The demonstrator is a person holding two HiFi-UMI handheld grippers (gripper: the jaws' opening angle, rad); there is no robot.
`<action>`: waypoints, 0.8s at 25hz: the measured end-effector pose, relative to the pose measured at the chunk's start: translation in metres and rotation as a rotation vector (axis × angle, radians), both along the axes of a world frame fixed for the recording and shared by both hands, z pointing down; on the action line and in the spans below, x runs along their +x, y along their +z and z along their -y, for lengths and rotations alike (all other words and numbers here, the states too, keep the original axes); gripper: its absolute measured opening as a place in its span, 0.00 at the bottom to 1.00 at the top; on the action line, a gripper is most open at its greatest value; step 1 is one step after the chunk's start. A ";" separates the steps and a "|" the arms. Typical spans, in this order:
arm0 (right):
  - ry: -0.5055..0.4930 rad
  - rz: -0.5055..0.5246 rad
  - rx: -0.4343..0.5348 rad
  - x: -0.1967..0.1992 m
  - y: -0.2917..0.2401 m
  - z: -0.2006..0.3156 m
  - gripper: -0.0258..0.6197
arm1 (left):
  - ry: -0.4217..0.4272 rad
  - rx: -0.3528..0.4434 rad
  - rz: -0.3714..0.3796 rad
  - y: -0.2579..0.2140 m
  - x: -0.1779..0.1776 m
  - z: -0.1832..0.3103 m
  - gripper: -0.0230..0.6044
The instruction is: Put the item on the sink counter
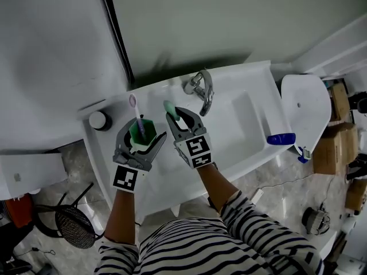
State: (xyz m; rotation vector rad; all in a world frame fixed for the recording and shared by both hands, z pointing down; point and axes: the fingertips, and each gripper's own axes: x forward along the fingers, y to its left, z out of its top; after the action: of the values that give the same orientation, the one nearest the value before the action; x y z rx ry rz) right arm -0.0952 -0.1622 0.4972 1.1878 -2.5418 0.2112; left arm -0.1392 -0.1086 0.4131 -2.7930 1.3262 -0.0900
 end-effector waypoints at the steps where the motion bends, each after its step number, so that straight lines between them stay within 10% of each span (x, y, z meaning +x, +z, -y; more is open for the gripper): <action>1: -0.002 -0.011 -0.003 -0.002 0.006 0.003 0.19 | -0.003 -0.007 -0.001 0.004 -0.001 0.003 0.54; 20: 0.002 0.129 -0.328 -0.047 0.082 0.044 0.19 | -0.029 -0.058 0.000 0.045 -0.020 0.032 0.54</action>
State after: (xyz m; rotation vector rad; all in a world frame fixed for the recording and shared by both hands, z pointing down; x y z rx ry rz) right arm -0.1425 -0.2066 0.5796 1.0781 -2.4854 0.6961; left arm -0.1587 -0.1401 0.4583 -2.8213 1.3868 -0.1323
